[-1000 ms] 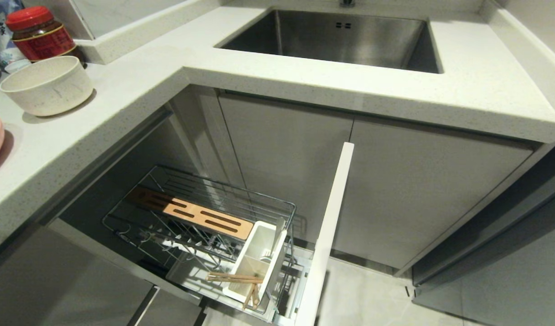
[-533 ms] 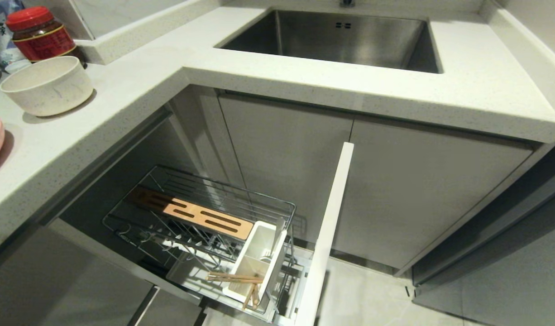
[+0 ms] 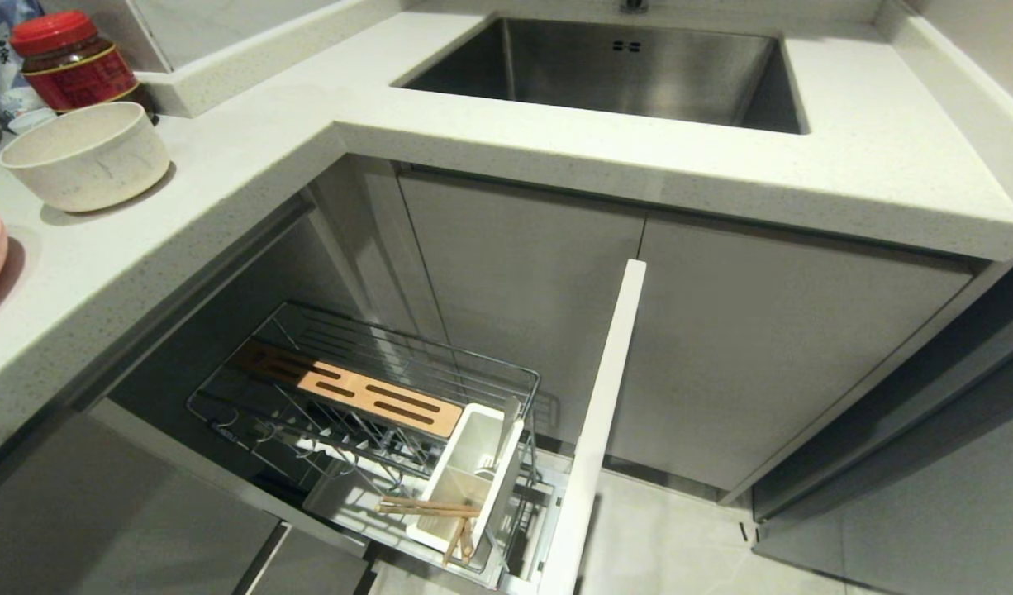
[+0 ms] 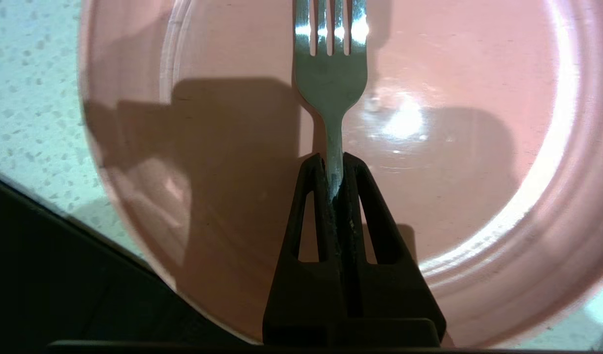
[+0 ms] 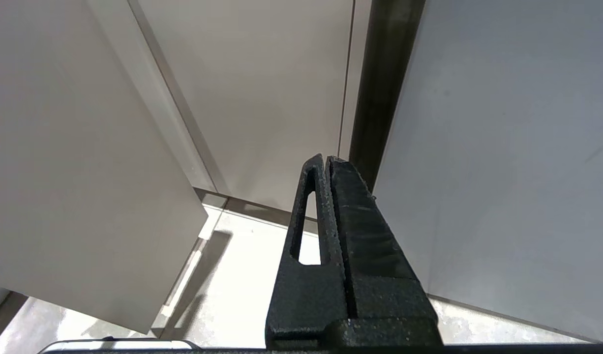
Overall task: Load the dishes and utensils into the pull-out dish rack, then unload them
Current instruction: Pick up the fork and place it in the cupboard
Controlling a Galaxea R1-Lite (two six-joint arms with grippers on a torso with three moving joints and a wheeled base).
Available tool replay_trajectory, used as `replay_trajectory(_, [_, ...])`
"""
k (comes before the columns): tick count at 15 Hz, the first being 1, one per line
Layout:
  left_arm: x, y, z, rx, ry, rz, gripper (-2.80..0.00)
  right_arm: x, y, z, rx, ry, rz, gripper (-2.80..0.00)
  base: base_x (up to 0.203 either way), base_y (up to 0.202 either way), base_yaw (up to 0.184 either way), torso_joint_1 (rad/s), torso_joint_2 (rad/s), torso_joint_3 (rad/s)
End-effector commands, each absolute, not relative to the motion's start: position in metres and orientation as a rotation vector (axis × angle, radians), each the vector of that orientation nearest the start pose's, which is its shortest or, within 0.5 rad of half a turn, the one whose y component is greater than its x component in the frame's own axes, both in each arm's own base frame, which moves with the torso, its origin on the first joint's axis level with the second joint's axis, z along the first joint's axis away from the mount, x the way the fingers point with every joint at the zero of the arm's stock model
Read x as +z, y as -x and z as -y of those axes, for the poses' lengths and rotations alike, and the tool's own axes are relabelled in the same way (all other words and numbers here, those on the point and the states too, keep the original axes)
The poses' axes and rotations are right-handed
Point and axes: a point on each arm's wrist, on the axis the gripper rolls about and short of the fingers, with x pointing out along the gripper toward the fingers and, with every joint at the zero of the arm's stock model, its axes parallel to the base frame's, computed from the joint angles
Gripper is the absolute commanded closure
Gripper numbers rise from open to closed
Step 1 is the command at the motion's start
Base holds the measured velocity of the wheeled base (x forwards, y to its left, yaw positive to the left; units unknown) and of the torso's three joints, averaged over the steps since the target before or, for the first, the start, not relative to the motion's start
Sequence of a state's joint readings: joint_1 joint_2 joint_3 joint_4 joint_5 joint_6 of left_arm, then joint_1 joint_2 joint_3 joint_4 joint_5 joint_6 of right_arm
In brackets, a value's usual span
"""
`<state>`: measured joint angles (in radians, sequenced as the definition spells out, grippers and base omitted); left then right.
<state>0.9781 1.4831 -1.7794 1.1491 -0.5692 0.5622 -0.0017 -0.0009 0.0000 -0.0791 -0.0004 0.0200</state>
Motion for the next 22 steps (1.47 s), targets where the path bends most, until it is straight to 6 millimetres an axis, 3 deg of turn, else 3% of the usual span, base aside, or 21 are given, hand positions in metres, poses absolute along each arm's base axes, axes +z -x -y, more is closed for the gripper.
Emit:
replay_trajectory(1, [0.358,-0.107,-0.136,0.201,0.034,-0.644,0.00,0.076,0.021,0.000,-0.002,-0.020,0.054,0.00,0.000,0.000,0.000,0.000,0.00,0.000])
replay_trajectory(7, [0.410,-0.082,-0.075,0.207,0.267,-0.345,0.00,0.076,0.021,0.000,-0.001,-0.020,0.054,0.00,0.000,0.000,0.000,0.000,0.00,0.000])
replay_trajectory(12, [0.433,-0.070,-0.019,-0.157,0.547,-0.211,0.00,0.076,0.021,0.000,-0.001,-0.020,0.054,0.00,0.000,0.000,0.000,0.000,0.00,0.000])
replay_trajectory(15, [0.433,-0.063,0.004,-0.437,0.627,-0.256,0.00,0.076,0.021,0.000,-0.002,-0.020,0.054,0.00,0.000,0.000,0.000,0.000,0.00,0.000])
replay_trajectory(18, [0.422,-0.079,0.016,-0.594,0.664,-0.385,0.00,0.076,0.021,0.000,-0.002,-0.020,0.054,0.00,0.000,0.000,0.000,0.000,0.00,0.000])
replay_trajectory(22, [0.394,-0.129,0.045,-0.650,0.677,-0.735,0.00,0.076,0.021,0.000,-0.001,-0.020,0.054,0.00,0.000,0.000,0.000,0.000,0.00,0.000])
